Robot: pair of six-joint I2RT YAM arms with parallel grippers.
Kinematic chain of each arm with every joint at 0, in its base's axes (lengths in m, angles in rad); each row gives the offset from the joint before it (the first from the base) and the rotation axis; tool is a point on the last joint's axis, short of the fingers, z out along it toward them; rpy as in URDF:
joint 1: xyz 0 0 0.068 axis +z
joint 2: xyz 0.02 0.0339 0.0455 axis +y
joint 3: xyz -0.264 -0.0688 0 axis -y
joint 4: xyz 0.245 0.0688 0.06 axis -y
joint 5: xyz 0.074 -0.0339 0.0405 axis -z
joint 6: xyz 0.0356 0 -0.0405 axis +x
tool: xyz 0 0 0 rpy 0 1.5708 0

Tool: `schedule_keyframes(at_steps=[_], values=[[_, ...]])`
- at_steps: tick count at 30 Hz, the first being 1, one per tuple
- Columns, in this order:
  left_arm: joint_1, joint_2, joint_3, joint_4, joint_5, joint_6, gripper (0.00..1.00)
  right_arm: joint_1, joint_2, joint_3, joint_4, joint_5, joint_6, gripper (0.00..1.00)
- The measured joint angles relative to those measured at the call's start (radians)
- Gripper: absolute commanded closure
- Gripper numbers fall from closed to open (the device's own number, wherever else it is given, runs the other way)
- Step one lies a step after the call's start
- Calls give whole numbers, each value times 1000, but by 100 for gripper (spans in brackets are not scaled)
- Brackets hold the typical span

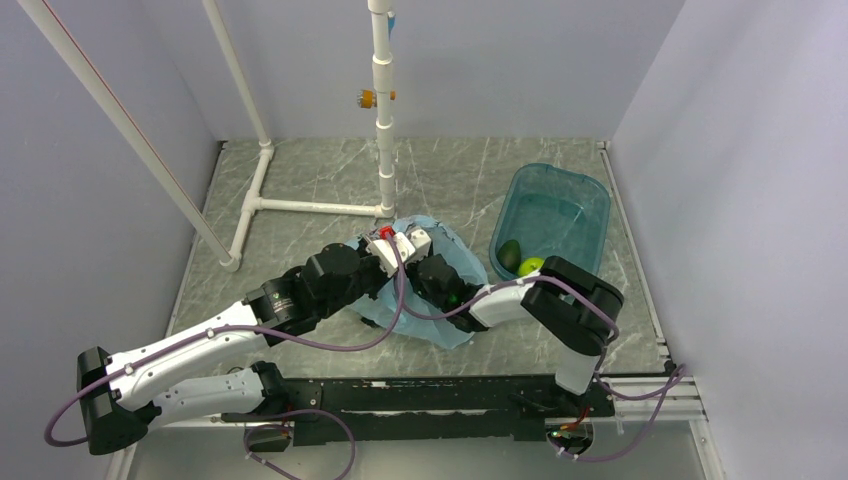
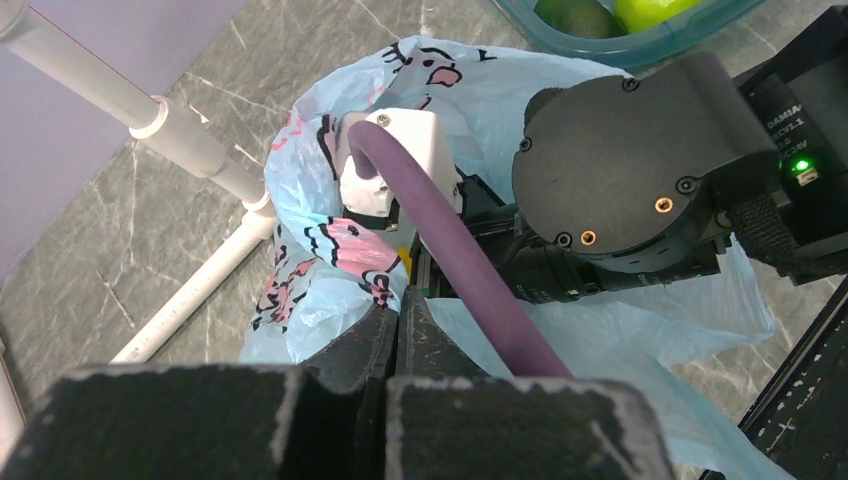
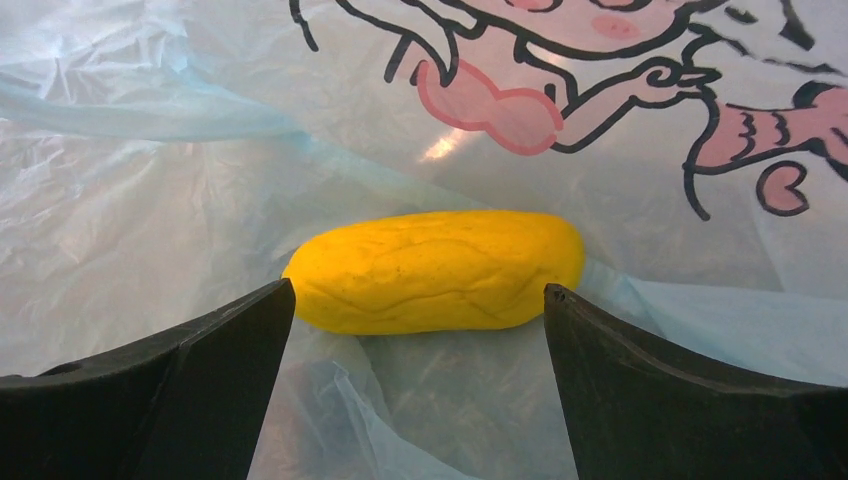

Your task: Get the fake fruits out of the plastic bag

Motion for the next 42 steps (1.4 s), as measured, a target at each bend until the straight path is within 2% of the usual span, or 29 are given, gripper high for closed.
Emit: schedule_keyframes(at_steps=[5,9,15,17,19,22,23,31,35,42], values=[[0,0,0,0,-1,0,100,8,26,0,34,23,69,1],[0,0,0,0,0,0,100,34,32,2,49,103,146,1],[0,0,0,-1,-6,0,100,77,140,68,45,195,230,3],[0,0,0,-2,-12,0,100,82,168,83,27,228,253,8],[0,0,0,-2,-16,0,100,85,177,85,23,259,264,18],[0,-2,0,-2,-16,0,100,85,177,85,13,288,277,45],[0,-3,0,-2,-16,0,100,85,177,85,12,293,280,50],[0,-3,0,0,-16,0,100,85,130,50,2,327,267,66],[-3,-3,0,0,-15,0,100,85,6,-19,-6,365,249,75],[-4,-3,0,0,-15,0,100,85,-214,-112,-14,386,215,81]])
